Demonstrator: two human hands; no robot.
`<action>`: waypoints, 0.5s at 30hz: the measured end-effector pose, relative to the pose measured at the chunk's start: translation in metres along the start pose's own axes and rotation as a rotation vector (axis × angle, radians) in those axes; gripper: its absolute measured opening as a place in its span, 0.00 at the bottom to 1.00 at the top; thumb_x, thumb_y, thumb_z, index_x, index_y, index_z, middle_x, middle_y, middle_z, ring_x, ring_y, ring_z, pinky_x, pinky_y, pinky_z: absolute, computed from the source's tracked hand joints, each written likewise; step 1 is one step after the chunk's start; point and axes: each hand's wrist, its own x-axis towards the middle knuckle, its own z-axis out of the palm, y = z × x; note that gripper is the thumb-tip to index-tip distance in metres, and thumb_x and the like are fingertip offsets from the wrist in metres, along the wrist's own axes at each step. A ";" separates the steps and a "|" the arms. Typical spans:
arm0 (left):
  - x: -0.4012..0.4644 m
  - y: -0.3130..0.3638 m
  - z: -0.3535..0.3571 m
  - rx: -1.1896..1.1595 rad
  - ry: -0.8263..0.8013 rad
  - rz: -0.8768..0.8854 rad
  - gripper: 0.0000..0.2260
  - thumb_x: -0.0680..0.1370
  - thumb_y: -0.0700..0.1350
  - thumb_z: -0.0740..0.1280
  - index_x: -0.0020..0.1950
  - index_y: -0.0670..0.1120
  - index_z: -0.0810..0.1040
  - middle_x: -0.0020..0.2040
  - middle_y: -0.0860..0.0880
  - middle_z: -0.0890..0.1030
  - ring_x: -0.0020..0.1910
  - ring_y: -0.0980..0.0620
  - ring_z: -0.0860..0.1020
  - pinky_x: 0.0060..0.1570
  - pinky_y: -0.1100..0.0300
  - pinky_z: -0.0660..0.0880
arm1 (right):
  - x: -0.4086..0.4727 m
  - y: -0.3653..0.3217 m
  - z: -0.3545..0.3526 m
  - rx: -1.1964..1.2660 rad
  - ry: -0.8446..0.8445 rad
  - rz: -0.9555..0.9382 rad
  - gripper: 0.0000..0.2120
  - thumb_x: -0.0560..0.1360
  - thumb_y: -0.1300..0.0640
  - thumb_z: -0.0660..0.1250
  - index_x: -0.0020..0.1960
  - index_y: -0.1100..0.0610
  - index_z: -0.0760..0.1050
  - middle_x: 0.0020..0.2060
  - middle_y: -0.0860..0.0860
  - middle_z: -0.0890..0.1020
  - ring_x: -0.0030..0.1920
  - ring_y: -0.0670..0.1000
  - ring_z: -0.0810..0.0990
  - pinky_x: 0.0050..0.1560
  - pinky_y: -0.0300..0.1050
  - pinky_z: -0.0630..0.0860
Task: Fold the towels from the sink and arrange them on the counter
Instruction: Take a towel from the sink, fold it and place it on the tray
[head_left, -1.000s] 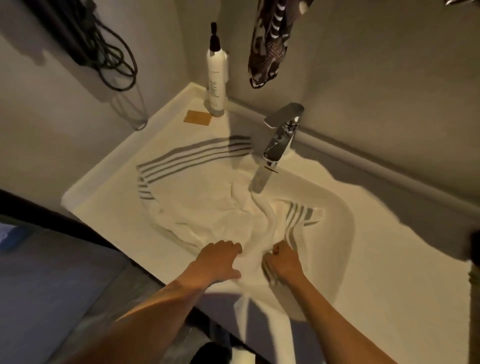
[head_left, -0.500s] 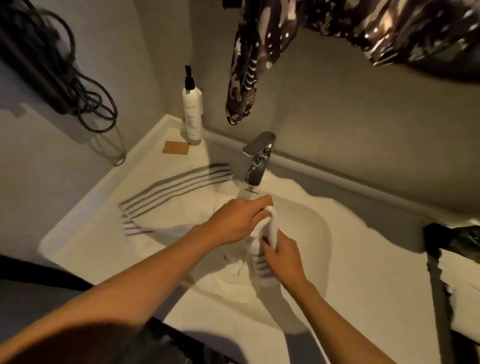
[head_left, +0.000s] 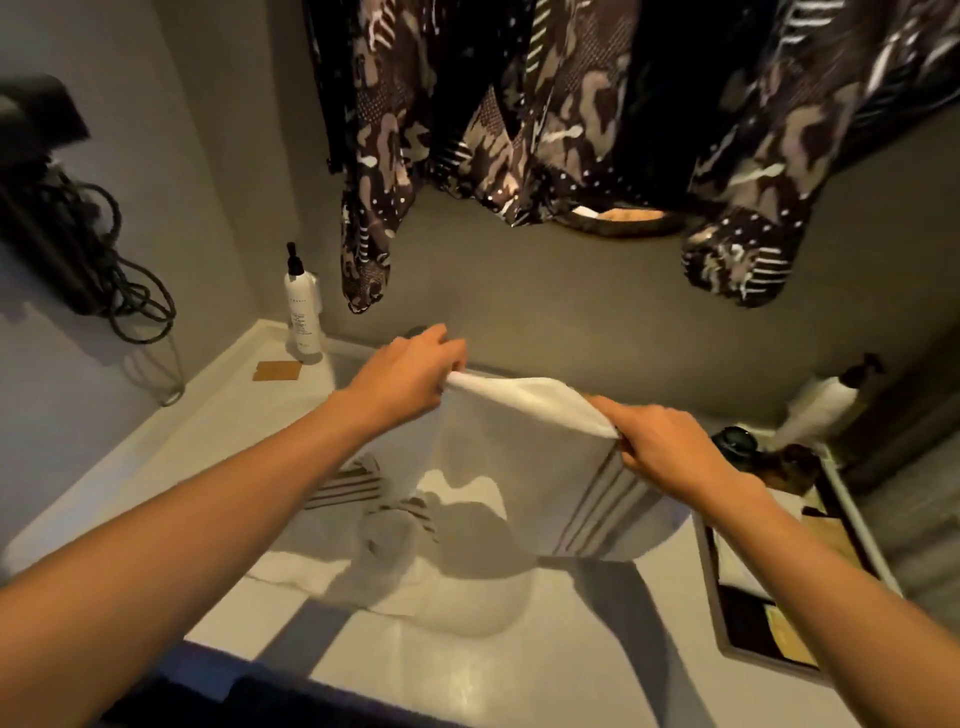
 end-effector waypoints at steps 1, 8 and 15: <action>-0.002 0.012 -0.011 -0.009 0.076 -0.005 0.13 0.72 0.37 0.67 0.50 0.52 0.70 0.50 0.48 0.70 0.42 0.37 0.76 0.37 0.45 0.75 | -0.014 0.007 -0.010 0.000 0.031 0.001 0.29 0.69 0.59 0.66 0.66 0.40 0.63 0.49 0.53 0.82 0.45 0.63 0.80 0.36 0.51 0.75; -0.078 0.118 0.025 -0.006 0.056 0.333 0.15 0.72 0.36 0.63 0.55 0.52 0.72 0.56 0.48 0.72 0.35 0.39 0.77 0.29 0.51 0.72 | -0.150 0.045 0.002 -0.139 0.127 -0.123 0.16 0.61 0.63 0.74 0.47 0.58 0.75 0.48 0.56 0.77 0.43 0.58 0.74 0.40 0.51 0.73; -0.205 0.165 0.167 0.088 -0.364 0.280 0.20 0.63 0.35 0.73 0.48 0.50 0.70 0.43 0.51 0.71 0.28 0.51 0.70 0.21 0.55 0.63 | -0.302 0.017 0.114 -0.122 -0.465 -0.107 0.21 0.51 0.51 0.77 0.40 0.49 0.74 0.32 0.48 0.78 0.31 0.50 0.78 0.34 0.43 0.74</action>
